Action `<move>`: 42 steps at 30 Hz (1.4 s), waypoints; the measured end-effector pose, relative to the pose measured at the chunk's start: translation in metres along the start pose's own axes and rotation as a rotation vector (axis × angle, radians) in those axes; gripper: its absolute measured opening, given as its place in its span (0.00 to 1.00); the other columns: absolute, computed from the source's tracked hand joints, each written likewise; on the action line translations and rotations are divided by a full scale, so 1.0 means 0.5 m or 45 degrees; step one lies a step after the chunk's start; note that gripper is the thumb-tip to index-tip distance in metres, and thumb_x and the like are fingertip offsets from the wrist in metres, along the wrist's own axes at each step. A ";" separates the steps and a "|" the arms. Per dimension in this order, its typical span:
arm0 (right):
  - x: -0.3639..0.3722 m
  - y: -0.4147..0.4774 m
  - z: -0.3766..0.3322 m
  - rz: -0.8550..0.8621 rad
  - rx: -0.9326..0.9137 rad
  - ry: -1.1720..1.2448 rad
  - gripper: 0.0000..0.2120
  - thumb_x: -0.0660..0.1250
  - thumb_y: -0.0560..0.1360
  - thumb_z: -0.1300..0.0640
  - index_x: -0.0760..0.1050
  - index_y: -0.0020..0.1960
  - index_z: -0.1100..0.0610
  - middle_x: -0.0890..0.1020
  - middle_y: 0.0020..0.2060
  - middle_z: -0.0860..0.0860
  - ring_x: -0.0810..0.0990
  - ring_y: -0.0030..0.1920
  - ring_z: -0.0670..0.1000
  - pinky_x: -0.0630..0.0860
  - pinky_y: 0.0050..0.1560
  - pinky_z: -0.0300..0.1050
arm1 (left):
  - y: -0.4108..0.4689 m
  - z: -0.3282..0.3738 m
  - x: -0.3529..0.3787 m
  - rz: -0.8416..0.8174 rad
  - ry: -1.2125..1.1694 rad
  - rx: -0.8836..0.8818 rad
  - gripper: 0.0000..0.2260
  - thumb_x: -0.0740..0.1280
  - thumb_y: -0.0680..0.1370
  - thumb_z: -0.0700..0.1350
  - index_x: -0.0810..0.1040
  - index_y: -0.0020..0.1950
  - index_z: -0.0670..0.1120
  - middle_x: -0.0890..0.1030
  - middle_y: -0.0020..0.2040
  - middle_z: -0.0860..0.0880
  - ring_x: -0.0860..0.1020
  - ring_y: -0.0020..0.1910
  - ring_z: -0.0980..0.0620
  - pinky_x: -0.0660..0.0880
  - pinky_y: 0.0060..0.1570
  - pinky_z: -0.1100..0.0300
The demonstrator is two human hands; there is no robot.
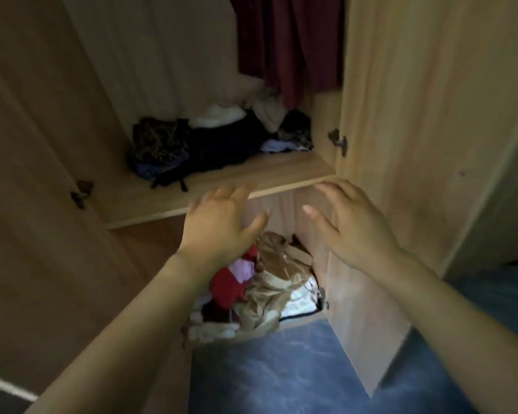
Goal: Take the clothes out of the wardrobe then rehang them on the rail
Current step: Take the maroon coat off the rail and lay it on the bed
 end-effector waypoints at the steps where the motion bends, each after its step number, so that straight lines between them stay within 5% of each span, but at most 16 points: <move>1: 0.004 0.058 -0.002 0.038 -0.040 0.001 0.30 0.52 0.76 0.39 0.73 0.64 0.61 0.75 0.62 0.57 0.74 0.61 0.58 0.72 0.57 0.49 | 0.044 -0.020 -0.015 0.052 -0.004 0.004 0.33 0.48 0.70 0.67 0.68 0.70 0.53 0.75 0.64 0.47 0.72 0.63 0.42 0.68 0.62 0.45; 21: -0.171 1.200 0.118 0.813 -0.557 -0.265 0.23 0.59 0.75 0.42 0.74 0.61 0.57 0.76 0.58 0.56 0.74 0.59 0.57 0.69 0.59 0.47 | 1.089 -0.145 -0.183 0.621 -0.209 0.198 0.25 0.56 0.78 0.62 0.66 0.71 0.52 0.73 0.65 0.45 0.73 0.62 0.45 0.69 0.57 0.55; 26: -0.273 1.369 0.095 0.911 -0.491 -0.408 0.23 0.63 0.76 0.43 0.72 0.64 0.56 0.73 0.62 0.55 0.70 0.64 0.55 0.62 0.63 0.41 | 1.266 -0.162 -0.280 0.833 -0.251 0.294 0.23 0.56 0.78 0.61 0.68 0.69 0.52 0.74 0.63 0.43 0.73 0.61 0.43 0.69 0.59 0.52; 32: -0.327 1.494 0.055 0.841 -0.307 -0.808 0.27 0.61 0.75 0.39 0.67 0.69 0.51 0.67 0.67 0.53 0.62 0.68 0.56 0.64 0.65 0.57 | 1.438 -0.183 -0.373 1.074 -0.343 0.398 0.26 0.56 0.76 0.64 0.65 0.70 0.54 0.71 0.67 0.44 0.69 0.65 0.43 0.68 0.60 0.51; 35: -0.350 1.549 0.036 0.817 -0.270 -0.842 0.28 0.63 0.75 0.41 0.66 0.70 0.52 0.68 0.67 0.55 0.63 0.68 0.58 0.63 0.66 0.52 | 1.512 -0.177 -0.409 1.115 -0.503 0.446 0.31 0.58 0.75 0.66 0.62 0.73 0.52 0.68 0.69 0.44 0.67 0.67 0.43 0.68 0.63 0.50; 39: -0.369 1.602 0.022 0.779 -0.115 -0.909 0.25 0.64 0.76 0.44 0.70 0.67 0.58 0.75 0.63 0.57 0.73 0.62 0.57 0.68 0.59 0.45 | 1.577 -0.160 -0.459 1.106 -0.843 0.528 0.40 0.58 0.68 0.73 0.59 0.73 0.53 0.65 0.71 0.47 0.67 0.68 0.44 0.69 0.64 0.46; 42: -0.375 1.634 0.030 0.840 -0.069 -0.971 0.18 0.65 0.75 0.45 0.76 0.59 0.55 0.80 0.54 0.56 0.77 0.55 0.56 0.72 0.49 0.45 | 1.615 -0.156 -0.482 1.184 -0.851 0.556 0.35 0.62 0.70 0.67 0.59 0.73 0.56 0.64 0.71 0.47 0.68 0.67 0.44 0.69 0.63 0.48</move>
Point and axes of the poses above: each hand's wrist, its own y-axis towards the middle knuckle, its own x-axis out of the palm, z = x × y, the point moved 1 cm from there along y, towards the middle knuckle
